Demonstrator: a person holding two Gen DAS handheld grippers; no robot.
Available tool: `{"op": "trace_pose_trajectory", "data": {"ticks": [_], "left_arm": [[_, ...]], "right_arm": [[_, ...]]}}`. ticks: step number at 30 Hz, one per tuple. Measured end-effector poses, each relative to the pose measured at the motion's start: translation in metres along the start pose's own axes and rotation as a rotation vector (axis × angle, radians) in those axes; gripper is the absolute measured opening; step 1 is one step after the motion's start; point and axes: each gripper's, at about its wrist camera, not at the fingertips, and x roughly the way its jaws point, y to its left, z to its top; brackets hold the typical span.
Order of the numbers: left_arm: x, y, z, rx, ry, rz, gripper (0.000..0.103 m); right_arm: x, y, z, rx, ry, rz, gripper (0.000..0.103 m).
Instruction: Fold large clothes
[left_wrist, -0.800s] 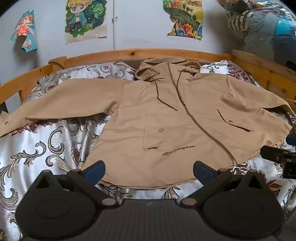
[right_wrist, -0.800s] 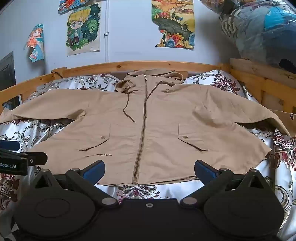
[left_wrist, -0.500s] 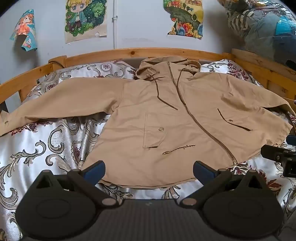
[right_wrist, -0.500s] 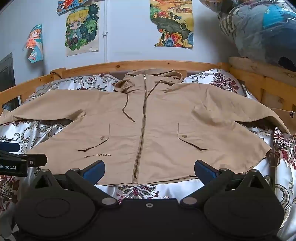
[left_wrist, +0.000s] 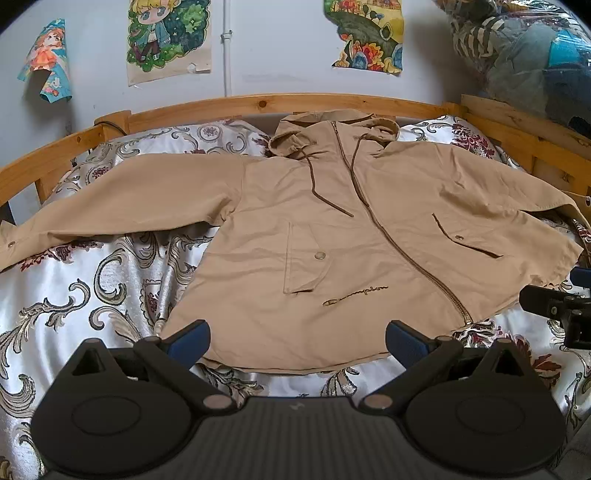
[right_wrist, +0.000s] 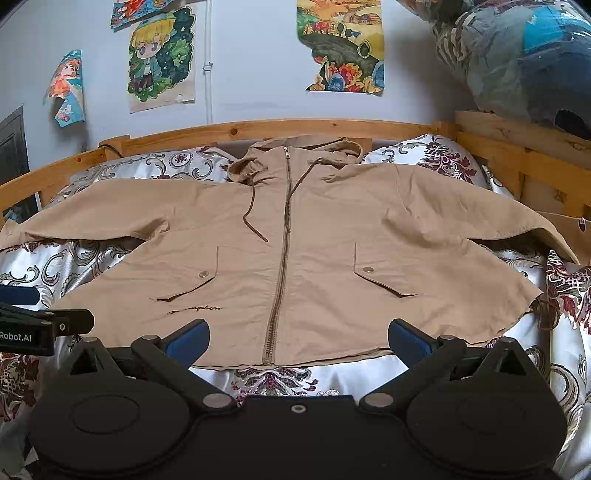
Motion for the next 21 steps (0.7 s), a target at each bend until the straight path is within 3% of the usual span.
{"op": "trace_pose_trajectory", "data": {"ticks": [21], "left_arm": [[0.0007, -0.0038, -0.0010, 0.016, 0.002, -0.001, 0.102]], "right_arm": [[0.0016, -0.0020, -0.0007, 0.005, 0.004, 0.002, 0.102]]}}
